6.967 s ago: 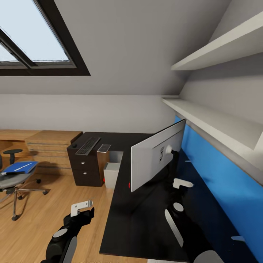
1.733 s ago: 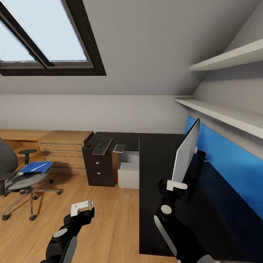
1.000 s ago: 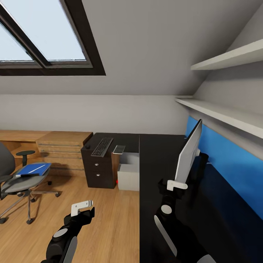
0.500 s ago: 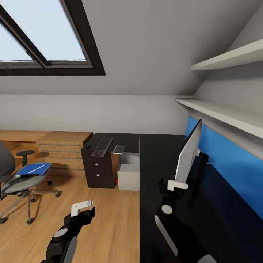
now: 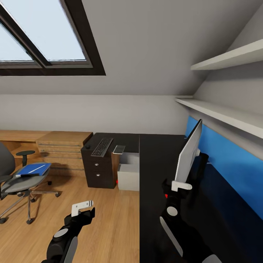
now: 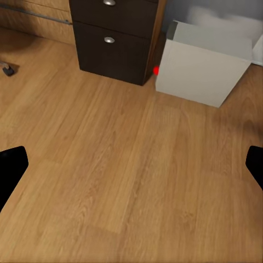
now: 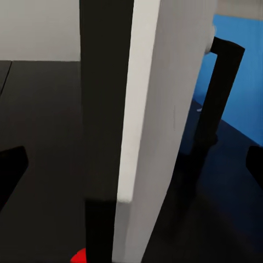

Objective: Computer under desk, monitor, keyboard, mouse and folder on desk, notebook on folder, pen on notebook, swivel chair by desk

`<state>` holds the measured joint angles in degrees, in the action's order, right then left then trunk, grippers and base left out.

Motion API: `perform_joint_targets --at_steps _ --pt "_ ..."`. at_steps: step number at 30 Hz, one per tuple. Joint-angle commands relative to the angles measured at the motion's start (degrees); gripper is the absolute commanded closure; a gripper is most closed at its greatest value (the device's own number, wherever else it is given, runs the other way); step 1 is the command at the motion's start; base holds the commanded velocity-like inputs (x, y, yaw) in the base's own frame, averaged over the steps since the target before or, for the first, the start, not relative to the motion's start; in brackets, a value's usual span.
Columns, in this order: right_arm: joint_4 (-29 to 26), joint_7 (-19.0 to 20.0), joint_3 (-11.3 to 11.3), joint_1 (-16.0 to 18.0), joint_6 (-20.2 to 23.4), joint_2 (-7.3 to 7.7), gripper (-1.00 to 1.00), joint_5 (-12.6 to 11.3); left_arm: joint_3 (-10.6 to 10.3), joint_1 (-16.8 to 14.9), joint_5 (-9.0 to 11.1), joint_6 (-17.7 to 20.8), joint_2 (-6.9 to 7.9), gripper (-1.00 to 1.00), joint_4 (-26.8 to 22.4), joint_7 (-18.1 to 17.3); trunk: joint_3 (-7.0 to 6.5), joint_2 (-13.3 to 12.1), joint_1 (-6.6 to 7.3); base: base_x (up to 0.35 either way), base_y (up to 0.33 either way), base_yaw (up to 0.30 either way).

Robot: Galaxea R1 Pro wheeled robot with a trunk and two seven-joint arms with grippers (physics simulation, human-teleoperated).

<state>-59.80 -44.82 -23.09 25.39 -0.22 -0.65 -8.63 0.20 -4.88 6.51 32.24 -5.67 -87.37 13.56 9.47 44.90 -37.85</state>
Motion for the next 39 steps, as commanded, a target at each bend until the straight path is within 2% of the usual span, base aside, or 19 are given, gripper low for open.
perform_joint_targets --at_steps 1,15,18,19,23,27,39 --pt "0.1 -0.3 -0.1 0.1 -0.1 0.09 -1.0 -0.4 0.0 0.0 0.6 0.2 -0.05 -1.0 0.0 0.4 0.09 0.1 -0.01 0.0 0.0 0.0" --pt "0.8 -0.3 0.1 0.2 -0.3 0.46 -1.0 -0.4 -0.7 0.0 0.6 0.2 -0.12 -1.0 0.9 0.5 0.09 0.1 -0.01 0.0 0.0 0.0" --pt "0.9 -0.3 1.1 0.3 -0.3 0.44 -1.0 -0.4 -0.8 0.0 0.6 0.2 -0.07 -1.0 1.0 0.5 0.09 0.1 -0.01 0.0 0.0 0.0" --pt "1.2 -0.3 2.6 0.3 -0.2 0.41 -1.0 -0.4 -0.9 0.0 0.6 0.2 -0.05 -1.0 1.0 0.5 0.09 0.1 -0.01 0.0 0.0 0.0" --pt "1.5 -0.5 6.6 0.4 0.0 0.3 -1.0 -0.5 -0.9 0.0 0.6 0.2 -0.04 -1.0 1.0 0.5 0.09 0.1 -0.01 0.0 0.0 0.0" --pt "1.8 -0.6 7.7 0.4 0.0 0.23 -1.0 -0.6 -0.9 0.0 0.7 0.2 0.01 -1.0 1.0 0.5 0.09 0.1 -0.01 0.0 0.0 0.0" --pt "2.1 -0.6 8.1 0.4 -0.4 0.3 -1.0 -0.8 -0.9 0.0 0.6 0.2 0.05 -1.0 1.0 0.6 0.09 0.1 -0.01 -0.072 -0.066 0.0"
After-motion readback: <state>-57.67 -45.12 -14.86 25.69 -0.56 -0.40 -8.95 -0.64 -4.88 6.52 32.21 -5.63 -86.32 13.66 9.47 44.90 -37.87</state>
